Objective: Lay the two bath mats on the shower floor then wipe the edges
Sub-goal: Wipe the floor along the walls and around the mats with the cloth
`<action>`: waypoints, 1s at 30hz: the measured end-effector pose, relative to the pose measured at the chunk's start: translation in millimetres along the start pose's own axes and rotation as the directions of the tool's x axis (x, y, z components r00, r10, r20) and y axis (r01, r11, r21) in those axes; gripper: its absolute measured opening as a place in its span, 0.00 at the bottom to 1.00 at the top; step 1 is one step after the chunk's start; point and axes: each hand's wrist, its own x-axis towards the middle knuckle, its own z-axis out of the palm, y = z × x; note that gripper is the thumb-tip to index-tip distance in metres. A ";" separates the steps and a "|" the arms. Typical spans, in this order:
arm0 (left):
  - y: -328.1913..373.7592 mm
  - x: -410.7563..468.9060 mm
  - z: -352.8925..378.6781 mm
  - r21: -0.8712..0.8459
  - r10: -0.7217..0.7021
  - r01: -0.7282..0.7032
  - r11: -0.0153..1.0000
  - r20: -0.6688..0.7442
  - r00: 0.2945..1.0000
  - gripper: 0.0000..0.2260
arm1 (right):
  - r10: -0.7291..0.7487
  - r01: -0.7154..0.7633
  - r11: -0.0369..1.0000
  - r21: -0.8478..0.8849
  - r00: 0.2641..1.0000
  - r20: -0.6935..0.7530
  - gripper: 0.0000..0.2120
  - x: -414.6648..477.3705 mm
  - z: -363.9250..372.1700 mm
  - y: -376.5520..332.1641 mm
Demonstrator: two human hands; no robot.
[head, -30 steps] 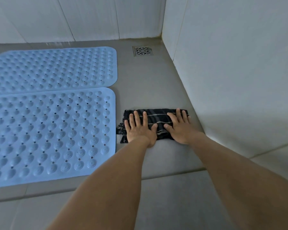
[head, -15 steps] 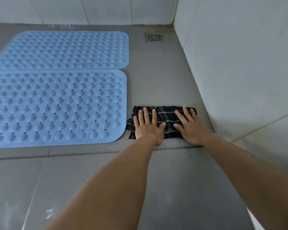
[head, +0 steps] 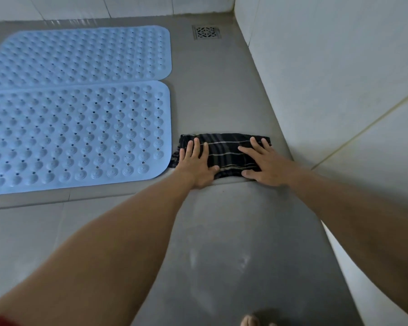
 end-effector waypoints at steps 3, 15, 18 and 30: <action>-14.7 -3.9 -6.6 0.134 0.096 -0.102 0.986 0.050 0.994 0.38 | -0.009 0.006 0.997 -0.072 0.999 -0.031 0.32 1.3 0.2 -1.4; -2.9 -5.0 -26.1 0.566 0.291 -0.205 0.799 -0.066 0.954 0.18 | 0.030 -0.030 0.999 0.017 0.998 -0.048 0.11 1.5 -5.1 -33.2; -7.1 -7.5 -30.9 0.590 0.342 -0.273 0.760 -0.005 0.940 0.15 | -0.012 0.011 0.999 0.035 1.000 0.026 0.04 -6.0 -20.9 -37.1; -12.5 -78.4 -15.3 0.530 0.382 -0.269 0.804 -0.113 0.917 0.18 | -0.031 0.062 0.985 -0.158 0.980 0.194 0.17 -49.1 -37.7 -91.2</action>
